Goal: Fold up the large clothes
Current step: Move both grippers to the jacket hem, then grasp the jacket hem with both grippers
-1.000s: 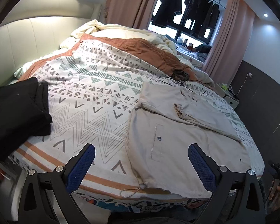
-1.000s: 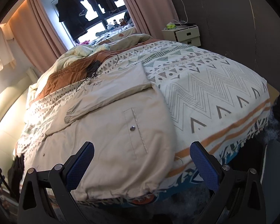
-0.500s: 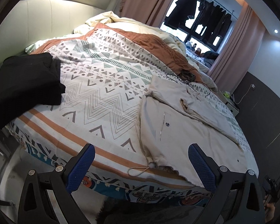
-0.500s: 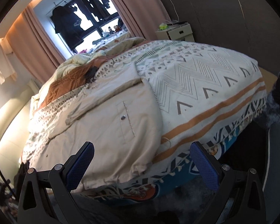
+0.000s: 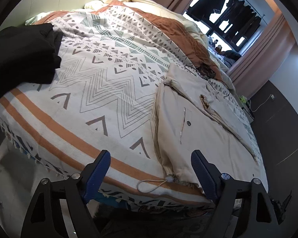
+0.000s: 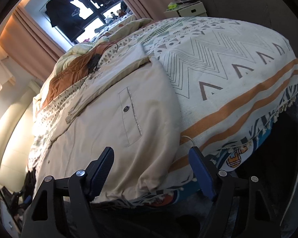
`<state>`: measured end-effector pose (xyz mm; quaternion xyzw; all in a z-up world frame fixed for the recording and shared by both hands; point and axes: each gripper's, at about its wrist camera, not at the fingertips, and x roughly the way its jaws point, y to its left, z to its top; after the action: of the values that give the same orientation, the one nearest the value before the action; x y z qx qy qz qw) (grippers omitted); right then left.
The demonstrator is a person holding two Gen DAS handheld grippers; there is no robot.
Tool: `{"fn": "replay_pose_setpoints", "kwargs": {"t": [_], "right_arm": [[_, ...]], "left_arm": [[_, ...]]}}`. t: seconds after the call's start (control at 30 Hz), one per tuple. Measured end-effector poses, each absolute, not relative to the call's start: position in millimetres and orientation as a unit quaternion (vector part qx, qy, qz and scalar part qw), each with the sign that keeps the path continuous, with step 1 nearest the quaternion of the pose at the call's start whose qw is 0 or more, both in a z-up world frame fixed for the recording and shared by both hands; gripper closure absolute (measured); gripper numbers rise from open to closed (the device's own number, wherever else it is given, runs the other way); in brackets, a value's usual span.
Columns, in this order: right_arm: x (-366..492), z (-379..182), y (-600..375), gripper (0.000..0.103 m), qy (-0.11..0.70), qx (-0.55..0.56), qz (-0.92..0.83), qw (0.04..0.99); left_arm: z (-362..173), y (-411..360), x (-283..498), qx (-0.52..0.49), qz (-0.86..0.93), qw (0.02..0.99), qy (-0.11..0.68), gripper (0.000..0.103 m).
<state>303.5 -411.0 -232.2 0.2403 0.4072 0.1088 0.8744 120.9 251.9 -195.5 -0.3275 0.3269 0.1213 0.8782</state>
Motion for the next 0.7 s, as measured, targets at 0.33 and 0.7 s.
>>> {"fn": "replay_pose_setpoints", "kwargs": {"t": [0.33,0.7], "right_arm": [[351.5,-245.5,-435.5,0.025,0.413,0.275,0.084,0.864],[375.3,-275.7,-434.2,0.026,0.424,0.346,0.174,0.818]], "left_arm": [[-230.5,258.0,196.8,-0.344,0.091,0.853,0.381,0.043],[-256.2,257.7,248.3,-0.348,0.075,0.833,0.424,0.053]]}}
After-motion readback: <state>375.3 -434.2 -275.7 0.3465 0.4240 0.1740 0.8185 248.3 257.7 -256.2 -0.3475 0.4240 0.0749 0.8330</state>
